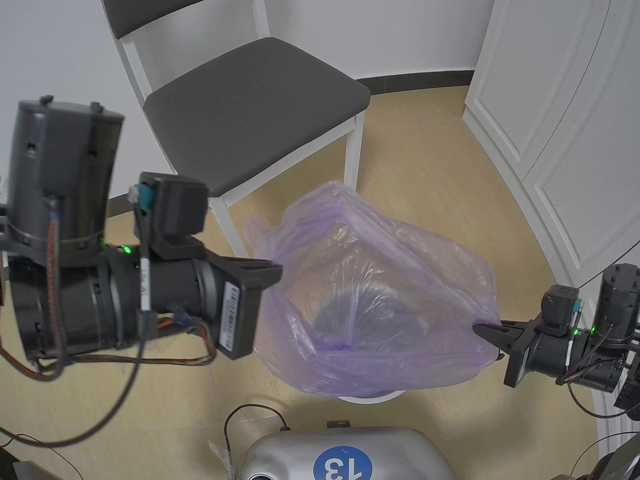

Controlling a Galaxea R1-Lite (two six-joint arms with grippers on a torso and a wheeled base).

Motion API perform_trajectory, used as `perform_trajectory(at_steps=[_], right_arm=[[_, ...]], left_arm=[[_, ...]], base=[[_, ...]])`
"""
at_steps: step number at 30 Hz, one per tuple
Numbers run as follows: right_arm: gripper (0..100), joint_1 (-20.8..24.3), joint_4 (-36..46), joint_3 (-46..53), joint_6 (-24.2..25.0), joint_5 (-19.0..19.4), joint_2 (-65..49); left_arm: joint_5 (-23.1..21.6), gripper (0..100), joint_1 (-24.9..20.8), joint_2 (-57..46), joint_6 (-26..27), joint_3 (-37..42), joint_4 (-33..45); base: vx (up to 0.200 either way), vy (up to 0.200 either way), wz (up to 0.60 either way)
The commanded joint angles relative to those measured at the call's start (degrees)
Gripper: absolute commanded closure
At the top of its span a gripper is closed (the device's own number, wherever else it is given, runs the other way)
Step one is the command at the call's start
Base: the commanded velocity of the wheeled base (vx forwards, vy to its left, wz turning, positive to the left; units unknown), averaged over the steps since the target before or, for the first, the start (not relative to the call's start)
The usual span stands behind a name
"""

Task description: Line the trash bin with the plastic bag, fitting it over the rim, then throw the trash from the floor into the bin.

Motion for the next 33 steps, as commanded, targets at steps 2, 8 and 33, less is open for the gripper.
perform_trajectory(at_steps=[2, 8, 33], right_arm=[[100, 0.4, -0.2, -1.0, -2.8, 1.0, 8.8], [100, -1.7, -0.1, 0.1, -3.9, 1.4, 10.7], [100, -8.6, -29.5, 2.1, 0.3, 6.6, 28.9]], left_arm=[[-2.0, 100, 0.0, 8.7, -2.4, 1.5, -5.6], [-4.6, 100, 0.4, 15.1, -5.6, 3.2, -14.3], [-9.5, 100, 6.0, 30.2, -11.6, 8.3, -48.3]], base=[[0.000, 0.000, 0.00], [0.000, 0.000, 0.00], [0.000, 0.000, 0.00]])
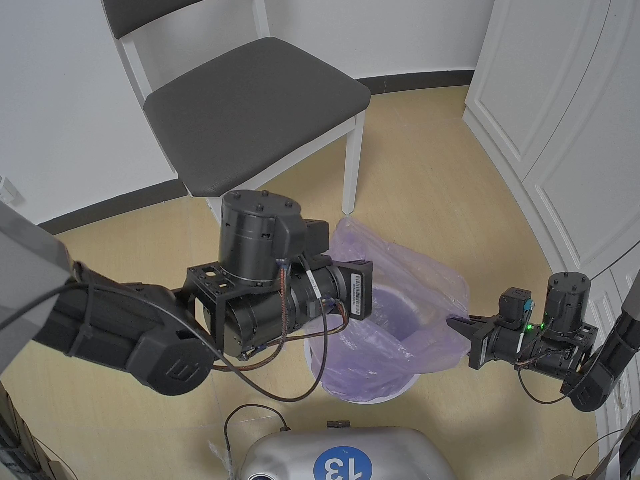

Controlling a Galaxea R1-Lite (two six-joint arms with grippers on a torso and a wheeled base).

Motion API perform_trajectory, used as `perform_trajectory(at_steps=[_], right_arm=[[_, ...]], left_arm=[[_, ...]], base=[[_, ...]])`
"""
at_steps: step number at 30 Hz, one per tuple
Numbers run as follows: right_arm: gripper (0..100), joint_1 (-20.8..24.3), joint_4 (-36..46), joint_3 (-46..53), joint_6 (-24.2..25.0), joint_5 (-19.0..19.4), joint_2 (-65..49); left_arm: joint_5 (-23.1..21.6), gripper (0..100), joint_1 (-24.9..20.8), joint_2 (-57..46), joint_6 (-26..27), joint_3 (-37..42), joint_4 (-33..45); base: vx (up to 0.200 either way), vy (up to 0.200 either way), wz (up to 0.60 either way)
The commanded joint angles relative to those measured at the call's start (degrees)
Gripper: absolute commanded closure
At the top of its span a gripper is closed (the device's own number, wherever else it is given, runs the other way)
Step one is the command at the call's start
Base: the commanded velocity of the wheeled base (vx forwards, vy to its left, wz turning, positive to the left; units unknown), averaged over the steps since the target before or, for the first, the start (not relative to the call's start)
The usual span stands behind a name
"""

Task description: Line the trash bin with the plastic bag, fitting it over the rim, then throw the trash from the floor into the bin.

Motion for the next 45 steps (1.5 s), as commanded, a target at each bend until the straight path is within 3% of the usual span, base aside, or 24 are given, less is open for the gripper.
perform_trajectory(at_steps=[1, 11, 16, 25, 30, 42, 45], right_arm=[[100, -0.5, -2.5, 1.7, 0.6, -0.1, 3.7], [100, 0.1, -3.1, 4.0, -3.1, 0.4, 7.0], [100, 0.4, -2.8, 5.3, -4.1, 0.8, 7.7], [100, 0.0, -3.2, 5.3, -6.1, 0.9, 10.4], [100, -1.8, -2.6, 6.0, -5.9, 0.9, 5.3], [100, -2.1, -0.7, 6.4, -5.6, 0.6, 1.0], [100, -2.1, 0.8, 6.2, -5.6, 0.5, 0.9]], left_arm=[[-0.2, 100, 0.5, 2.7, -1.9, 5.1, -6.1], [-1.5, 100, 0.5, 6.0, -2.4, 15.7, -18.2], [-4.6, 100, 0.7, 12.1, -2.9, 22.6, -34.7], [-8.1, 100, 2.0, 21.1, -2.8, 29.3, -52.1], [-9.2, 100, 2.1, 21.7, -4.1, 28.9, -52.1], [-12.6, 100, 1.7, 26.2, -6.0, 19.1, -52.1], [-12.7, 100, 1.8, 28.2, -8.6, 17.6, -52.1]], base=[[0.000, 0.000, 0.00], [0.000, 0.000, 0.00], [0.000, 0.000, 0.00], [0.000, 0.000, 0.00], [0.000, 0.000, 0.00], [0.000, 0.000, 0.00], [0.000, 0.000, 0.00]])
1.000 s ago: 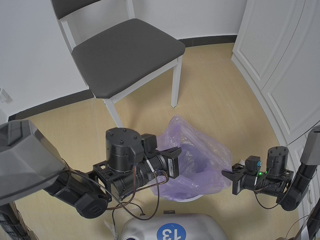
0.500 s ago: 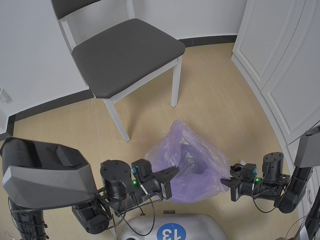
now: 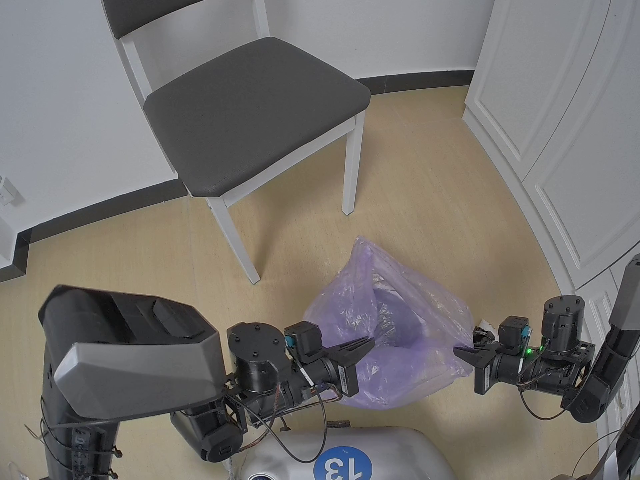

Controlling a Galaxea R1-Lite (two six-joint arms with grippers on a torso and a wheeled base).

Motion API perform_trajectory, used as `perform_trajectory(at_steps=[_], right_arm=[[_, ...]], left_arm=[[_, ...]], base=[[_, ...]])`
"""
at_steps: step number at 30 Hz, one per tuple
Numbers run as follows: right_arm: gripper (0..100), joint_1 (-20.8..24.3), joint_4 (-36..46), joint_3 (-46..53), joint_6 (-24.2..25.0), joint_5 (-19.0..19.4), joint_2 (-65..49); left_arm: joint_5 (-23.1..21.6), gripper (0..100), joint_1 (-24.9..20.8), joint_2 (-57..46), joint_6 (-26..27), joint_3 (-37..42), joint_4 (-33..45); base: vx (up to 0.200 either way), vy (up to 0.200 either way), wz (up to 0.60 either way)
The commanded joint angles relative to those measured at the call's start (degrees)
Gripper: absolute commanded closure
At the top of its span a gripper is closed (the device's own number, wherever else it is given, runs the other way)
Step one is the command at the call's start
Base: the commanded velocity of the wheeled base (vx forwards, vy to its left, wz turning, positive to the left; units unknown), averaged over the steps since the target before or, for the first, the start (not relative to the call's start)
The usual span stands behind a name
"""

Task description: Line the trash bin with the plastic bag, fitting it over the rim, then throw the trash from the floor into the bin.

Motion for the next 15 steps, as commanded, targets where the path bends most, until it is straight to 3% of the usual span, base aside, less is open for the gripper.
perform_trajectory(at_steps=[1, 15], right_arm=[[100, -0.1, 0.9, -0.1, 0.0, -0.2, -1.7], [100, -1.2, 6.1, -1.1, -0.5, -0.3, -3.9]], left_arm=[[-0.1, 100, 0.1, 4.2, -2.5, -3.0, -1.0], [-0.1, 100, -0.2, 11.4, -7.2, -9.9, -1.0]], base=[[0.000, 0.000, 0.00], [0.000, 0.000, 0.00]])
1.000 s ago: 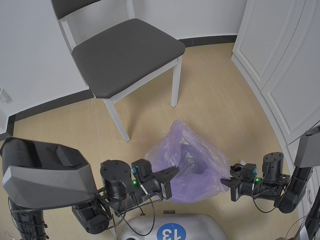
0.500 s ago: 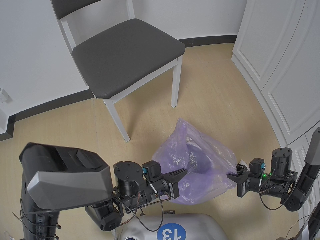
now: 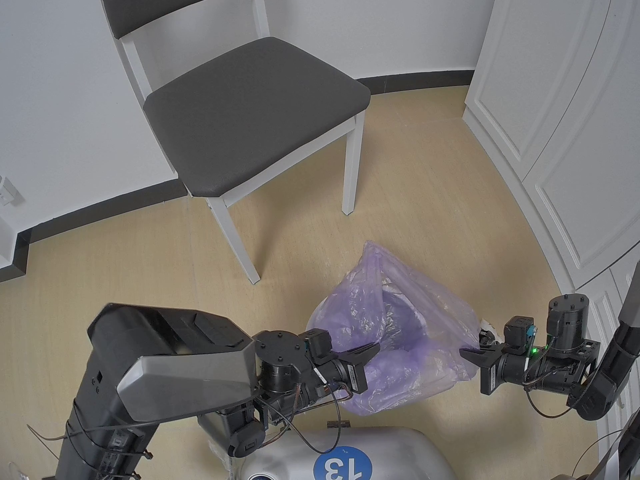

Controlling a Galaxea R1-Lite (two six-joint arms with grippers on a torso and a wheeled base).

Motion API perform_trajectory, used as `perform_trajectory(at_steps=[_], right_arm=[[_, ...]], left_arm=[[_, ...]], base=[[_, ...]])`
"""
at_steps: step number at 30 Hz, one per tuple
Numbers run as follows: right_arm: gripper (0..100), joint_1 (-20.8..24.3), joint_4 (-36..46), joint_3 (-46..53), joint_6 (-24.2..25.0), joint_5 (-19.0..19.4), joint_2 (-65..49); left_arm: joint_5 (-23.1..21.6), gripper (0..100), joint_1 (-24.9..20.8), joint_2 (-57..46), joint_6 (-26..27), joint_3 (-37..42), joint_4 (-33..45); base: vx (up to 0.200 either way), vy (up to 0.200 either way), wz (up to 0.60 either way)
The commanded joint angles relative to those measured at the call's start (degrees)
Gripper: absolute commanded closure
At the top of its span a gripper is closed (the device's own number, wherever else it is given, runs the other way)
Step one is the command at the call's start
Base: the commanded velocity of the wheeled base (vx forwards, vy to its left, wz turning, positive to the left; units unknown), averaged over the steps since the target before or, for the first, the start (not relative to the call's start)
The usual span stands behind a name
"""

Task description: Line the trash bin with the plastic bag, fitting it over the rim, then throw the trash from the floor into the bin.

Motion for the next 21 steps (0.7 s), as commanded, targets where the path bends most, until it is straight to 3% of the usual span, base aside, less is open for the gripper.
perform_trajectory(at_steps=[1, 9, 15, 21], right_arm=[[100, -0.1, 2.2, -1.3, -0.1, 0.0, -1.7], [100, 0.6, 7.7, -7.5, 0.0, -0.4, -3.8], [100, 2.2, 24.2, -18.6, 0.7, -1.2, -7.3], [100, 3.5, 34.1, -27.5, 1.0, -4.2, -6.0]], left_arm=[[0.1, 100, -0.6, 3.3, -1.5, -3.0, -1.0], [-0.3, 100, 3.3, 4.2, -3.6, -8.4, -0.8], [-1.3, 100, 9.0, 2.1, -4.4, -8.6, 1.6], [-4.6, 100, 12.0, -3.7, -3.7, -4.2, 4.0]], base=[[0.000, 0.000, 0.00], [0.000, 0.000, 0.00], [0.000, 0.000, 0.00], [0.000, 0.000, 0.00]])
